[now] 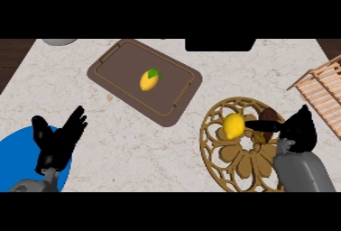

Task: Pick the sweet potato from the placemat and place it in the tiered shelf

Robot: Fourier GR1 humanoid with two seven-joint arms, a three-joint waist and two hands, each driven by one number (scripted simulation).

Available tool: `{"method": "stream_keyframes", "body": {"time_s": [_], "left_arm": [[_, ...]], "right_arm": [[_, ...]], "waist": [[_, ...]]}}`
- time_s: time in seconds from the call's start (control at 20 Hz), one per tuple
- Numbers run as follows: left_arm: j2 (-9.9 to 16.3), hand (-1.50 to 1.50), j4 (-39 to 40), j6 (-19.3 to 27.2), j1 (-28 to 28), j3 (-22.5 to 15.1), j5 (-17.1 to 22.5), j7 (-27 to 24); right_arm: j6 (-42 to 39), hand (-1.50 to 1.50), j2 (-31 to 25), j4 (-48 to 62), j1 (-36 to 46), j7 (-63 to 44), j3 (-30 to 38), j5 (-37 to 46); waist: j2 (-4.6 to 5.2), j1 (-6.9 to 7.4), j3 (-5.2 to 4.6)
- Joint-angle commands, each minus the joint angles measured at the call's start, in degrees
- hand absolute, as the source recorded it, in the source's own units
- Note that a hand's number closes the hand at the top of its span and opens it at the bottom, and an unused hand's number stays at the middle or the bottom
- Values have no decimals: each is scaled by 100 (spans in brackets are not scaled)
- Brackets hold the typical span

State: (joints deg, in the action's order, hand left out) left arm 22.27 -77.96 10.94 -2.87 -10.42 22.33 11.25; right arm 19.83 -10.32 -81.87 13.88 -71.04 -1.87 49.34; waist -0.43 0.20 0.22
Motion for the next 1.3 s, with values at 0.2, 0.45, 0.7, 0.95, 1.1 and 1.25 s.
{"method": "stream_keyframes", "body": {"time_s": [0.2, 0.45, 0.7, 0.95, 1.1, 1.25], "left_arm": [[-41, 0, 27, -34, 84, -7, -56, 130], [-80, 0, 527, -288, -137, 289, -76, 56], [-40, 0, -284, -287, 331, 410, -157, 339], [-524, 0, -269, 17, 206, 197, -647, 389], [-345, 0, -121, -388, 345, 406, -491, 194], [-318, 0, -184, -318, 225, 444, -401, 470]], "right_arm": [[-1479, 150, 88, 844, 150, 79, -21, -678], [-663, 150, 607, 570, 419, -39, 71, -220], [-458, 150, 565, 869, 943, 385, 326, 102], [-700, 150, 592, 932, 1218, 482, 455, 157], [-160, 150, 765, 1467, 1587, 596, 424, 635], [-399, 150, 613, 561, 1757, 177, 267, 1244]], "waist": [[79, 109, -18], [48, -24, -24], [43, 23, -21], [42, 4, -21], [47, 34, -22], [15, -18, -26]]}}
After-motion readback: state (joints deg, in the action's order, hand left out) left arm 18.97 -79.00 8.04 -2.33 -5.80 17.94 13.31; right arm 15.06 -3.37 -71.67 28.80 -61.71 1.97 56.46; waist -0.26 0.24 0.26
